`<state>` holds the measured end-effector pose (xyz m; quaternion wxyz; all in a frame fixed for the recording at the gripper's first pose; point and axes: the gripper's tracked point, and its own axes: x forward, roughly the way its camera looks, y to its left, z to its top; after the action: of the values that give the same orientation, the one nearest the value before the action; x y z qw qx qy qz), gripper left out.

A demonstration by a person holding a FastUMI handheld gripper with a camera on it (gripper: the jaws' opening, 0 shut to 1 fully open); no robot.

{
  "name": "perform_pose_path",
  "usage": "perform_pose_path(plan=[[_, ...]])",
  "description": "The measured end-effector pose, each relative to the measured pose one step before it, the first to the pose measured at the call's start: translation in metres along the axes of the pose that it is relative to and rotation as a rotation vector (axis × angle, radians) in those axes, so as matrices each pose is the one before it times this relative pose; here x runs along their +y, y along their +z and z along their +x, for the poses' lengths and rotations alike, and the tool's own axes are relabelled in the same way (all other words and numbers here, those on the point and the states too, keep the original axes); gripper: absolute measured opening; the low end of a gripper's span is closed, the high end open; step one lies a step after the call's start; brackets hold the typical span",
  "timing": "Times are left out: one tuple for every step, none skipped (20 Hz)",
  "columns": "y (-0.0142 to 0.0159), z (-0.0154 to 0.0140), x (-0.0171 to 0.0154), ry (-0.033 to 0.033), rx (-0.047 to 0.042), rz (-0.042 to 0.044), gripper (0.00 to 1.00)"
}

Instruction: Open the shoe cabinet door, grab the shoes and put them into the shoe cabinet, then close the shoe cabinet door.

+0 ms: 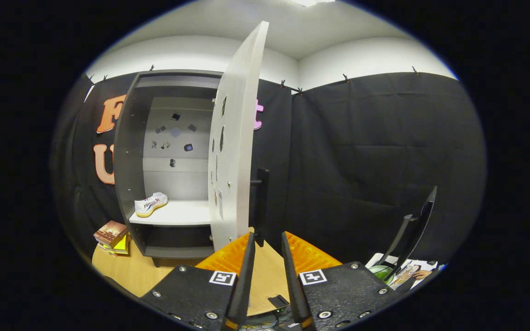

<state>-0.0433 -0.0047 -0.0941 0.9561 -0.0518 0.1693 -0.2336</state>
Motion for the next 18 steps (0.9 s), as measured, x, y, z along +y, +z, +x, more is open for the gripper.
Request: perform_pose_path(plan=[[-0.00030,-0.00581,0.00726,0.01634,-0.00065,0.00714,0.37],[-0.00005,-0.00588,0.00843,0.02067,-0.00032,-0.00035,0.38],[-0.00001,-0.00406,0.00995,0.02121,-0.00507,-0.00560,0.40],[0.00079,-0.00276,0.01083,0.02103,-0.00569,-0.00311,0.42],[-0.00094,0.00025,0.01204,0.02209,-0.00151,0.00438,0.42],[-0.00325,0.00014,0.01110,0.02196,0.00531,0.00851,0.42],[-0.00856,0.00232,0.01264,0.02633,0.01755,0.00817,0.43],[-0.00938,0.00308,0.01040,0.02420,0.02466,0.00416,0.47],[-0.01096,0.00416,0.01025,0.02388,0.02656,0.00217,0.49],[-0.00865,0.00511,0.01014,0.02734,0.02091,0.00107,0.55],[-0.01040,0.00683,0.01070,0.02629,0.02439,-0.00076,0.56],[-0.01041,0.00788,0.01017,0.03276,0.01928,-0.00326,0.61],[-0.01292,0.00917,0.00935,0.02543,0.02677,-0.00801,0.64],[-0.01408,0.00952,0.00720,0.03052,0.02513,-0.00665,0.69],[-0.01569,0.01316,0.00915,0.02844,0.03409,-0.00289,0.72],[-0.01837,0.01150,0.00693,0.03339,0.04084,-0.00230,0.76],[-0.01798,0.01220,0.00507,0.02539,0.03919,-0.00238,0.79],[-0.01816,0.01318,0.00380,0.03177,0.03696,-0.00330,0.82]])
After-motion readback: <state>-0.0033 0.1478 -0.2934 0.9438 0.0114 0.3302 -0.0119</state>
